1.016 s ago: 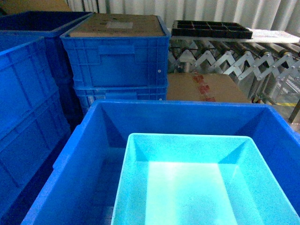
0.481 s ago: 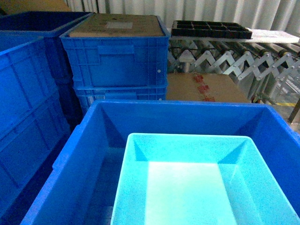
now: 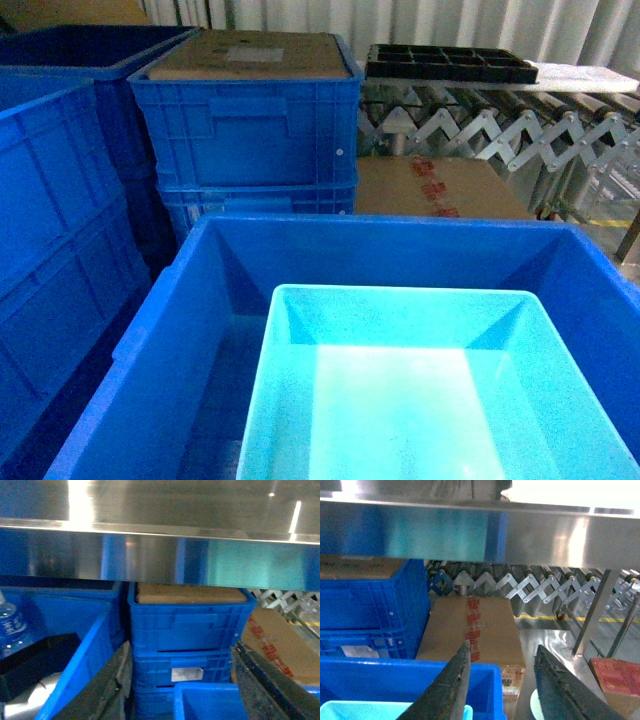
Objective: Stack blue boxes stably on right
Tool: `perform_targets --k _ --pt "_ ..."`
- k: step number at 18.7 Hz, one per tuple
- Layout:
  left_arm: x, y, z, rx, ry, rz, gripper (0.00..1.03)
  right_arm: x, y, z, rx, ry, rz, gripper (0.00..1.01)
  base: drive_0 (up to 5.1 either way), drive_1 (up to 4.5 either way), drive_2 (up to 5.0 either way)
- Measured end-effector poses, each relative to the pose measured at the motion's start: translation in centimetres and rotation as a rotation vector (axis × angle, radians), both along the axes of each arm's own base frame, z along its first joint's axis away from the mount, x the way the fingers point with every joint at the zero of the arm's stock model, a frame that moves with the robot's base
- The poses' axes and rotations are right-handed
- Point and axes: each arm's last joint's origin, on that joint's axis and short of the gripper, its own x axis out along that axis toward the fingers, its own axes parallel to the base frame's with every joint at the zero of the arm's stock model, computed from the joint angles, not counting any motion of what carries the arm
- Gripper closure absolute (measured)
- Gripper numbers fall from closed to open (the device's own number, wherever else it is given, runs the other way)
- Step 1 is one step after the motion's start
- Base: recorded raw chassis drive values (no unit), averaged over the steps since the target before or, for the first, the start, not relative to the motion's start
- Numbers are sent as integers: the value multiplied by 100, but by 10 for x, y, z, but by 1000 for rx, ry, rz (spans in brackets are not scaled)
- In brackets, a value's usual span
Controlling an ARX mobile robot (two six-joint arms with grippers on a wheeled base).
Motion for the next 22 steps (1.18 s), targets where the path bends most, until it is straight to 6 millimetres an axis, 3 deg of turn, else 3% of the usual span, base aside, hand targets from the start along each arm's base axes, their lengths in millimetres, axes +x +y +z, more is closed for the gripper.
perform_targets --k 3,5,7,16,22 --pt "-18 10 -29 18 0 9 67 -16 0 -23 1 5 -1 83 0 0 0" --pt "-33 16 -58 27 33 -3 87 -30 0 -40 1 9 -1 100 0 0 0" --pt "-44 20 -69 25 27 -1 102 -39 0 -51 2 13 -1 99 0 0 0" --pt "-74 38 -102 26 32 7 101 -64 0 -78 2 14 -1 99 0 0 0" --pt "-95 38 -120 26 29 -5 101 -82 0 -94 2 20 -1 99 0 0 0"
